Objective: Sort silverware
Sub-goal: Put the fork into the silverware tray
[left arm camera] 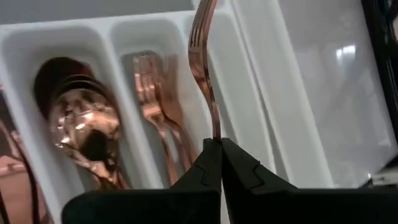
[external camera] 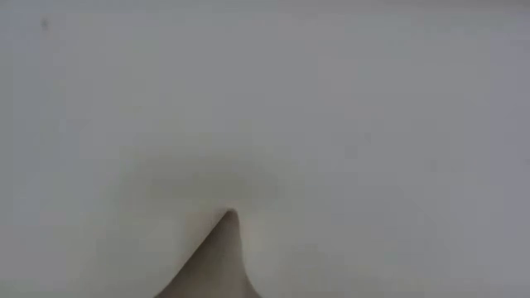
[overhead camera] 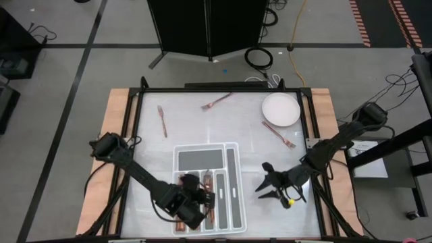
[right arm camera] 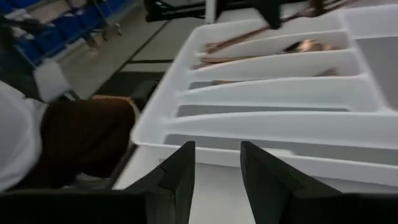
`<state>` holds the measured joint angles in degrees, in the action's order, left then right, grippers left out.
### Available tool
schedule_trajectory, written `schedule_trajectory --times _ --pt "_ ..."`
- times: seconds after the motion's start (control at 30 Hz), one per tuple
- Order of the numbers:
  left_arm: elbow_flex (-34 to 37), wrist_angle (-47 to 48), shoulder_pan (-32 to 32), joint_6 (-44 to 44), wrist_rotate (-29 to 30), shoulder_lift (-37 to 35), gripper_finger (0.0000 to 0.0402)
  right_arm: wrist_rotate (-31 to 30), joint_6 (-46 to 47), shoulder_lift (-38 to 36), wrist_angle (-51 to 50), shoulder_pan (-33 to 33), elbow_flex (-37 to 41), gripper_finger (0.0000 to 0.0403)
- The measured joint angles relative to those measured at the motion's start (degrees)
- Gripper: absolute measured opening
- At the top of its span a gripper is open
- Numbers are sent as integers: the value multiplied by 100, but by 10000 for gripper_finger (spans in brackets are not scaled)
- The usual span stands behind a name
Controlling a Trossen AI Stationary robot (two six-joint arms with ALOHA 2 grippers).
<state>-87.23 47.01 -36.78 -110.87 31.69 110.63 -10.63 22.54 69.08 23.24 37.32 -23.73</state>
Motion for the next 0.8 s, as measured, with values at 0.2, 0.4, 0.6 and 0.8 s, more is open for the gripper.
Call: schedule_trajectory --times 0.2,0.4,0.6,0.8 --pt "784 -1490 -98 -122 4 2 0 -114 463 687 821 322 0 118" --pt "1277 -2247 51 -105 -154 7 0 -340 780 1175 1222 508 0 118" --pt "1275 -2256 139 -119 -323 4 0 -433 980 1470 1408 566 0 118" --pt "1268 -2389 249 -465 -785 41 0 -463 955 1608 1507 566 0 118"
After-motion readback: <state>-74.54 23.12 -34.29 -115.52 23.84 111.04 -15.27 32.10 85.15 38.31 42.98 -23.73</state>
